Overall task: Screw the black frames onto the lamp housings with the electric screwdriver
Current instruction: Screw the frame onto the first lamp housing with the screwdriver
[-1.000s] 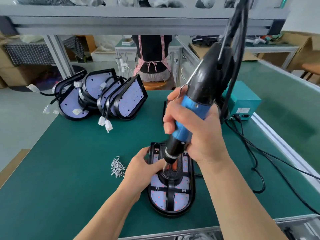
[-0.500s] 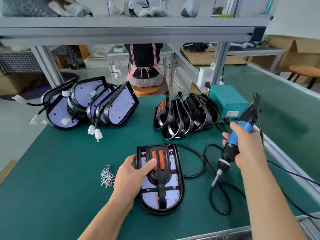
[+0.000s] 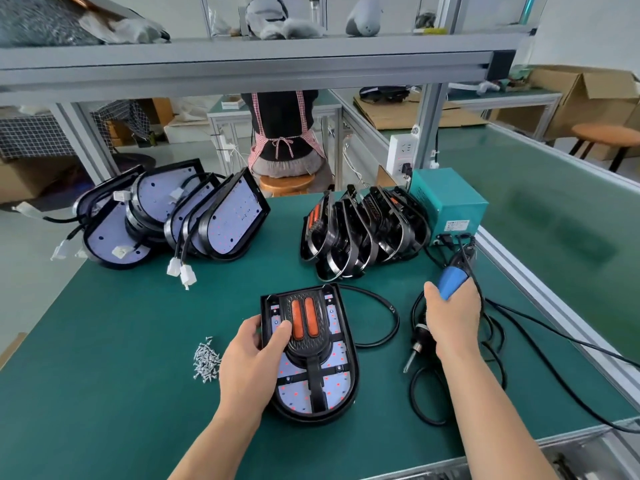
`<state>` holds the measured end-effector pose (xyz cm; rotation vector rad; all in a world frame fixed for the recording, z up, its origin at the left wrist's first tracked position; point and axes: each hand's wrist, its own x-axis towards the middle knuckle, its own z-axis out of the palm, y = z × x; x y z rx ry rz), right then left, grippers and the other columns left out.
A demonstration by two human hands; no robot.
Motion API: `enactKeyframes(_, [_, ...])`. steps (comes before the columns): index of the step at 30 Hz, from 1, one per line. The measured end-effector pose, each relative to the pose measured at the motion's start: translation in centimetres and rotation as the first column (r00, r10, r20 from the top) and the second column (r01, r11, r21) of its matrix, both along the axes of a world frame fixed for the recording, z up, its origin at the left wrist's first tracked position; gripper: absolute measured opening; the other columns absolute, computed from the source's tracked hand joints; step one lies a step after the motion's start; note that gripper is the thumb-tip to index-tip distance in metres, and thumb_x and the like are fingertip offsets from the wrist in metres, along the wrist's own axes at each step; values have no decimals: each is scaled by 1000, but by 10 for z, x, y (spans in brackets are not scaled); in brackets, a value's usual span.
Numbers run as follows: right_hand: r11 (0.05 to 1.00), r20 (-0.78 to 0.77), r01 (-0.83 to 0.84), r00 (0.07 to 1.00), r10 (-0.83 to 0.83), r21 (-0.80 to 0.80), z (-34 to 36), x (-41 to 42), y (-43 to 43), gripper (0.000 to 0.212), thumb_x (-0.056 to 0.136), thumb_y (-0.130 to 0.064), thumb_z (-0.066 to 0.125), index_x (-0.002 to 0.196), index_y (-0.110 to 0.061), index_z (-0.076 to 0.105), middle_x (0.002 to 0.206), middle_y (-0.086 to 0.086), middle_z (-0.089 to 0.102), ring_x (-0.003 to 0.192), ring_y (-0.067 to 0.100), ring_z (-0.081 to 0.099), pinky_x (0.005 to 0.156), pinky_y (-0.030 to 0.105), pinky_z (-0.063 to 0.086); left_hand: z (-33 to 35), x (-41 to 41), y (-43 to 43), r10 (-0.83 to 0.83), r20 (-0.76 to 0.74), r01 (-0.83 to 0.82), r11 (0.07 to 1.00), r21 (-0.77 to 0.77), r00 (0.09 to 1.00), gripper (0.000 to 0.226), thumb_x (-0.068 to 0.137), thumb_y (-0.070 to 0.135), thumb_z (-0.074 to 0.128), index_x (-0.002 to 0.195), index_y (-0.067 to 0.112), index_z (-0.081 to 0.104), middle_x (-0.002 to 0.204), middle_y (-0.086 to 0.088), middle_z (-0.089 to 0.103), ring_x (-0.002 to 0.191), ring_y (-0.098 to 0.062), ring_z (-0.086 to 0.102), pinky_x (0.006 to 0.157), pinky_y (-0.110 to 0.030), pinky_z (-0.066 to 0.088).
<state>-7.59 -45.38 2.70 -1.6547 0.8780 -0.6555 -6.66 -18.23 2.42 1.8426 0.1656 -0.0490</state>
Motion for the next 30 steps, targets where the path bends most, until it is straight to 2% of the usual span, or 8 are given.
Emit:
enactKeyframes(4, [989,-130,-30,991,11,-145,-1,-7,8,42,97,-17,60,131,-1,41,133,17,47,119,37,50,102,54,46,-2,0,1,5,11,-5,1000,28,1000,24,79,59,67,95,41,64,85,19,74,89,-9,70,83,-35,53])
enactKeyframes(8, [968,-144,-39,990,4,-246,-3,-22,16,38,98,-18,58,130,-5,40,147,18,36,127,39,43,99,45,44,-4,1,1,15,29,-17,997,75,999,10,90,49,68,94,41,63,82,23,72,86,-6,68,75,-29,48])
enactKeyframes(12, [930,-79,-40,997,12,-365,6,-29,24,54,99,-12,58,150,-8,41,165,11,21,153,25,19,122,40,23,-5,0,2,11,38,-14,996,91,999,14,89,51,67,97,39,63,84,18,73,85,-6,68,74,-28,47])
enactKeyframes(15, [834,-67,-134,991,116,-535,13,-27,32,40,98,-8,56,139,-8,57,152,7,44,140,26,41,118,38,30,-6,0,2,3,44,-7,996,91,999,15,90,50,67,98,37,64,84,16,73,85,-8,68,77,-31,50])
enactKeyframes(20, [593,-547,-641,754,364,-488,22,-10,53,37,106,-27,45,138,-10,54,136,7,54,128,26,50,105,37,40,-6,0,2,1,62,-8,994,108,998,18,90,50,65,100,35,66,83,17,74,83,-7,69,78,-33,52])
enactKeyframes(24, [620,-671,-689,663,332,-374,27,-5,72,63,104,-57,17,117,-10,56,114,13,55,112,34,48,97,44,43,-6,-3,1,44,86,-54,992,116,995,23,89,53,63,98,32,64,76,10,71,73,-8,64,72,-32,50])
enactKeyframes(26, [634,-658,-715,632,409,-293,32,-6,77,67,98,-66,10,90,-16,52,98,12,54,100,31,50,94,44,44,-5,-3,0,61,93,-73,989,130,994,24,89,55,60,90,31,63,69,14,66,64,-9,57,63,-32,45])
enactKeyframes(30, [589,-614,-787,560,556,-185,40,-12,91,51,101,-66,26,69,-28,37,73,3,43,72,24,45,71,38,40,-2,-2,-1,94,81,-106,982,154,992,26,91,52,60,80,28,60,62,23,61,60,-8,54,58,-32,39])
